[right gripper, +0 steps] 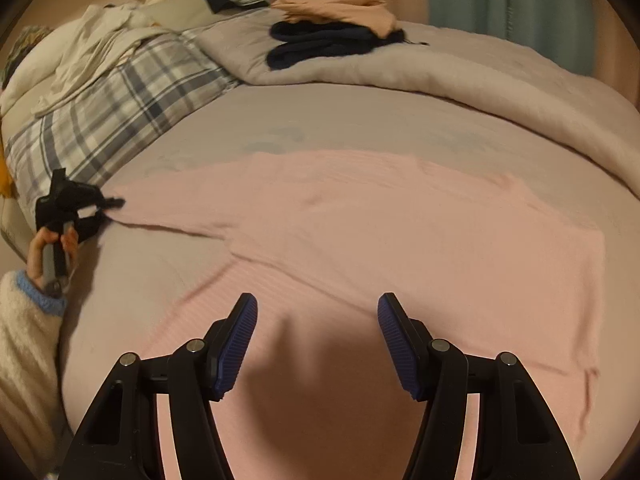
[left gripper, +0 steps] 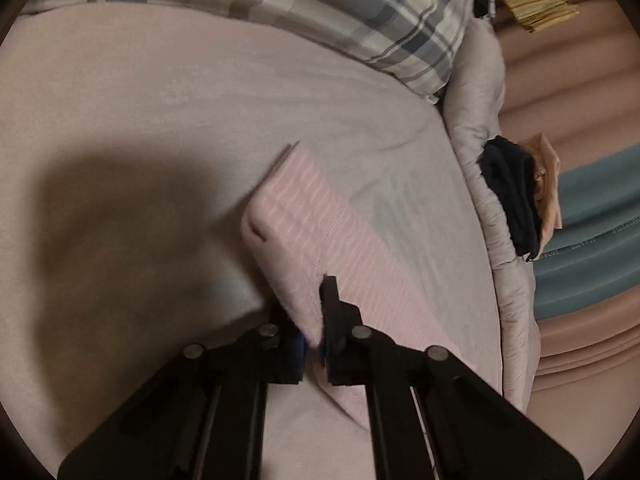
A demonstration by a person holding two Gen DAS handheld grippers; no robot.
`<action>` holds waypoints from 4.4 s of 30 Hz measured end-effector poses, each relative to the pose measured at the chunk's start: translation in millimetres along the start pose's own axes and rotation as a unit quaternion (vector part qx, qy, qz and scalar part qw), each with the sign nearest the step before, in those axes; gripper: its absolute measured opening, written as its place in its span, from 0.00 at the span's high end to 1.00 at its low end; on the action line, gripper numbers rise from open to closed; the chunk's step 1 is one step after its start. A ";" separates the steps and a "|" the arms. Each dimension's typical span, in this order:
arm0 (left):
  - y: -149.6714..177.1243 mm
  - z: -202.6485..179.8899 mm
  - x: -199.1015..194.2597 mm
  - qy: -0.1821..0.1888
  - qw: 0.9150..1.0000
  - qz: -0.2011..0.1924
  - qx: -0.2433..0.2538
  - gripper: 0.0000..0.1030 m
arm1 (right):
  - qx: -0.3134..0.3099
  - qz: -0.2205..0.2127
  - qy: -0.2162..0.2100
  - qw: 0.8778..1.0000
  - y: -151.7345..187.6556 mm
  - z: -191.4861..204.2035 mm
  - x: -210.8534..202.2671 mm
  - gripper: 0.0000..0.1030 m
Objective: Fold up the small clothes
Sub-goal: 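Grasp the shirt side edge with the left gripper and fold it toward the center, then grasp the opposite side edge with the right gripper and fold it toward the center, then move both open grippers to the hem of the narrowed shirt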
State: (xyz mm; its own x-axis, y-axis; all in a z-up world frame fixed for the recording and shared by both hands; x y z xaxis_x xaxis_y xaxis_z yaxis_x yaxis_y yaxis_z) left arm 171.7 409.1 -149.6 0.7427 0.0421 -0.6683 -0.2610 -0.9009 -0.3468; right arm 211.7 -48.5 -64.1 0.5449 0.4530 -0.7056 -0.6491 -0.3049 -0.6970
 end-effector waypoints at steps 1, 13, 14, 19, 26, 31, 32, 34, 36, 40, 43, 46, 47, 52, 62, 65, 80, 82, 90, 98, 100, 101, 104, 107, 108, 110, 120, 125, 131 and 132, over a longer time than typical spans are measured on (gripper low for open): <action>0.5 -1.6 -4.2 -0.006 1.000 -0.005 0.012 0.96 | -0.003 0.002 -0.005 1.000 -4.3 7.3 8.4 0.39; 14.5 -99.5 -66.2 0.099 0.987 -0.027 0.126 0.97 | 0.042 0.036 -0.036 0.998 -28.1 49.0 101.6 0.67; 21.5 -113.0 -71.2 0.108 0.984 -0.024 0.139 0.97 | 0.033 0.035 -0.034 0.998 -29.9 51.0 99.4 0.67; 67.5 -175.5 -82.7 0.136 0.969 -0.014 0.206 0.97 | 0.078 0.043 -0.096 0.991 -30.1 28.4 72.0 0.65; 180.1 -259.4 -55.4 0.147 0.935 0.036 0.321 0.97 | 0.232 -0.005 -0.134 0.963 -6.3 -68.0 12.9 0.42; 277.1 -295.2 -17.7 0.144 0.904 0.090 0.392 0.96 | 0.308 -0.024 -0.125 0.943 23.0 -129.0 -13.2 0.42; 296.2 -299.6 -9.3 0.140 0.896 0.095 0.411 0.95 | 0.326 -0.029 -0.131 0.936 28.6 -137.1 -15.7 0.42; 329.5 -304.1 9.0 0.122 0.881 0.100 0.446 0.91 | 0.362 -0.037 -0.151 0.919 37.9 -151.5 -18.6 0.42; 355.8 -298.7 29.7 0.107 0.870 0.130 0.463 0.83 | 0.397 -0.046 -0.176 0.900 43.6 -161.8 -18.9 0.42; 373.5 -282.5 54.8 0.073 0.857 0.158 0.486 0.37 | 0.434 -0.056 -0.196 0.878 45.8 -162.9 -13.5 0.40; 362.2 -277.0 46.5 0.087 0.857 0.158 0.482 0.36 | 0.430 -0.052 -0.188 0.881 42.9 -156.7 -13.4 0.37; 345.3 -267.6 20.6 0.120 0.860 0.154 0.471 0.32 | 0.404 -0.032 -0.156 0.901 39.2 -153.1 -11.9 0.37; 336.4 -262.9 11.1 0.130 0.862 0.148 0.467 0.29 | 0.397 -0.027 -0.149 0.905 35.9 -153.1 -10.0 0.37; 287.0 -227.9 -23.8 0.116 0.886 0.079 0.441 0.22 | 0.381 -0.002 -0.154 0.912 33.6 -143.4 -6.4 0.37; 217.9 -131.0 -16.4 -0.010 0.940 0.034 0.340 0.22 | 0.265 0.036 -0.025 0.963 18.1 -106.6 6.4 0.52; 219.3 -119.4 -15.9 -0.014 0.944 0.045 0.327 0.22 | 0.208 0.037 0.008 0.977 15.9 -95.2 14.1 0.83; 242.8 -146.9 13.0 -0.004 0.920 0.071 0.386 0.22 | 0.187 -0.115 0.097 0.971 -20.1 -148.9 -72.7 0.93; 243.1 -149.2 17.0 -0.009 0.918 0.070 0.391 0.22 | 0.196 -0.091 0.103 0.971 -5.4 -165.3 -67.1 0.93; 230.9 -154.6 11.8 -0.012 0.915 0.065 0.399 0.22 | 0.202 -0.004 0.171 0.964 28.0 -197.3 -20.3 0.92; 223.2 -190.8 14.3 0.033 0.914 0.045 0.402 0.23 | 0.171 -0.104 0.211 0.957 9.5 -184.5 -51.1 0.90; 230.7 -202.4 18.4 0.053 0.913 0.049 0.402 0.24 | 0.165 -0.100 0.171 0.966 3.1 -176.7 -42.5 0.90; 236.2 -208.0 21.4 0.065 0.911 0.055 0.404 0.26 | 0.168 -0.084 0.140 0.972 2.4 -173.8 -32.0 0.90; 253.9 -215.2 39.3 0.066 0.900 0.089 0.421 0.38 | 0.169 -0.044 0.112 0.978 5.8 -171.2 -6.9 0.90; 262.6 -207.5 64.4 0.026 0.890 0.118 0.439 0.38 | 0.178 -0.013 0.129 0.975 16.7 -180.1 6.8 0.92; 260.6 -206.4 64.5 0.021 0.889 0.112 0.444 0.33 | 0.191 -0.017 0.124 0.973 18.9 -186.4 3.4 0.93; 251.5 -199.6 62.2 0.018 0.895 0.120 0.429 0.35 | 0.216 -0.024 0.135 0.967 22.6 -198.8 -11.0 0.93; 227.7 -112.9 -24.7 0.054 0.923 0.144 0.352 0.32 | 0.251 -0.065 0.116 0.959 80.5 -196.9 -118.1 0.43; 251.5 -76.5 -68.2 0.093 0.926 0.178 0.319 0.32 | 0.299 -0.046 0.066 0.951 142.7 -191.2 -156.0 0.43; 279.7 -59.2 -95.0 0.119 0.921 0.207 0.309 0.32 | 0.314 0.001 0.038 0.948 174.1 -179.1 -160.0 0.43; 281.7 -57.2 -96.7 0.125 0.921 0.212 0.301 0.32 | 0.322 0.005 0.031 0.946 177.7 -178.4 -158.4 0.43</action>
State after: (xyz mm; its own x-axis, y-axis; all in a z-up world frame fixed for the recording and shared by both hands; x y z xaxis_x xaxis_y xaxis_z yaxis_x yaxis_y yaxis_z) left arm 61.7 126.5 -145.1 0.5952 -0.4266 -0.6810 -0.7987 -0.4077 -0.4426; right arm 104.8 -323.8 -99.0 0.5542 0.3965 -0.7319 -0.8323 0.2738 -0.4819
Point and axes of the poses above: each gripper's, at about its wrist camera, not at the fingertips, and x roughly the way its jaws point, z to its left, y to its underside, the point moved 4 cm from there along x, roughly the way its jaws point, and after that the axes turned 4 degrees about -z, right-handed, at the moved point
